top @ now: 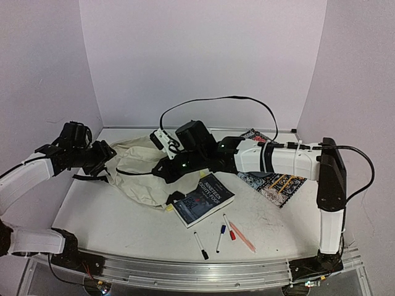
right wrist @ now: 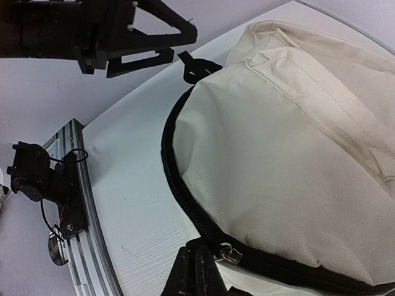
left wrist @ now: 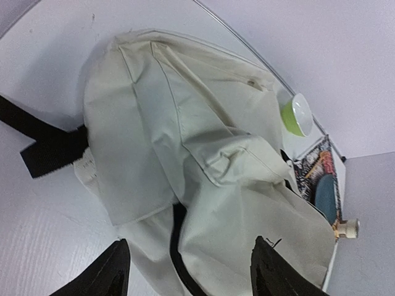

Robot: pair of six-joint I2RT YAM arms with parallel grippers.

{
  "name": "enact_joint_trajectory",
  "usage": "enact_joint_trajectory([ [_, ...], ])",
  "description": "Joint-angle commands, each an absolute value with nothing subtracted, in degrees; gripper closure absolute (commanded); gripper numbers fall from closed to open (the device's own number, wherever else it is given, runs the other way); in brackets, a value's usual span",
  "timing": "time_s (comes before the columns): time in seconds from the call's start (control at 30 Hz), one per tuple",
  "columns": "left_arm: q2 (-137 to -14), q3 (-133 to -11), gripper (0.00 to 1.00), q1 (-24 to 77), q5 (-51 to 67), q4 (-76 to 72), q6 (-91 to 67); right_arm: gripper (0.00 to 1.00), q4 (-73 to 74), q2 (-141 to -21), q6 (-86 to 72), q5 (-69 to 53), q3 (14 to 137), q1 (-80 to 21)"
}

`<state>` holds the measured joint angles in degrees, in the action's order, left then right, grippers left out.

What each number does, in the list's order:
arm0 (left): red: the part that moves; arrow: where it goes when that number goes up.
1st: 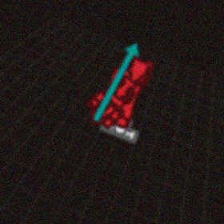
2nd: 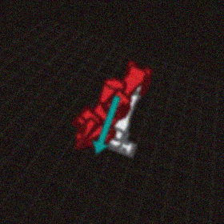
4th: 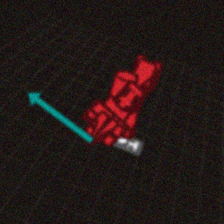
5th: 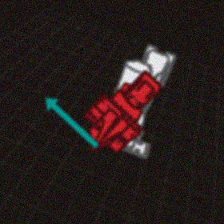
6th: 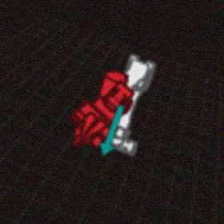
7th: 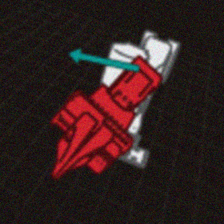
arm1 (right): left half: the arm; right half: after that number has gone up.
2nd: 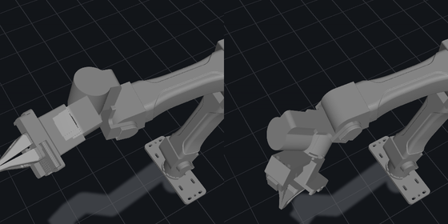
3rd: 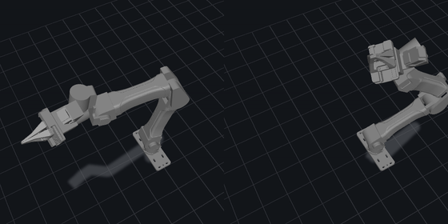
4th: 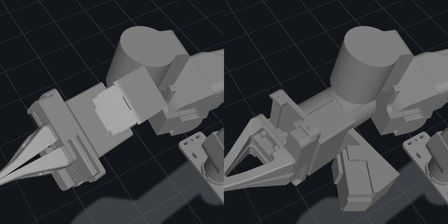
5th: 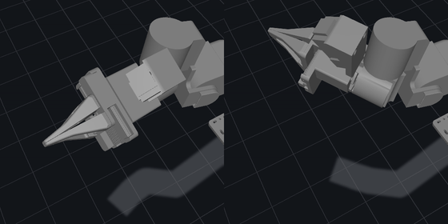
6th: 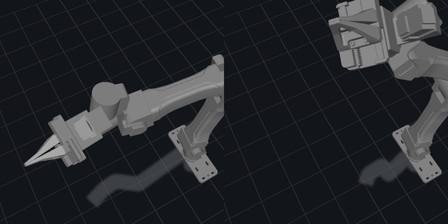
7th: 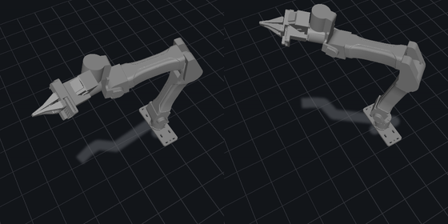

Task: Pack the student bag
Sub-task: Hold the largest pocket of the student bag, then unzip the largest pocket of the student bag.

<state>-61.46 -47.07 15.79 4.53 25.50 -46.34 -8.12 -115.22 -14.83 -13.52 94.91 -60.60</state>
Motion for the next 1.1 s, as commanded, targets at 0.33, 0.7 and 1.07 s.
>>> enact_joint_trajectory([
  [0.33, -57.2, -41.9, 0.3, 27.4, 7.5, 24.0, -62.2, 1.0, -8.8, -117.5, -14.3, -14.6, 100.2, -62.0],
  [0.7, -57.9, -40.5, 0.9, 28.1, 2.2, 22.3, -58.6, 1.0, -6.9, -113.2, -11.8, -6.5, 95.2, -62.2],
  [1.07, -57.7, -47.4, 1.0, 27.1, -18.4, 34.8, -48.4, 1.0, -4.0, -104.5, -9.0, 7.7, 86.0, -59.6],
])
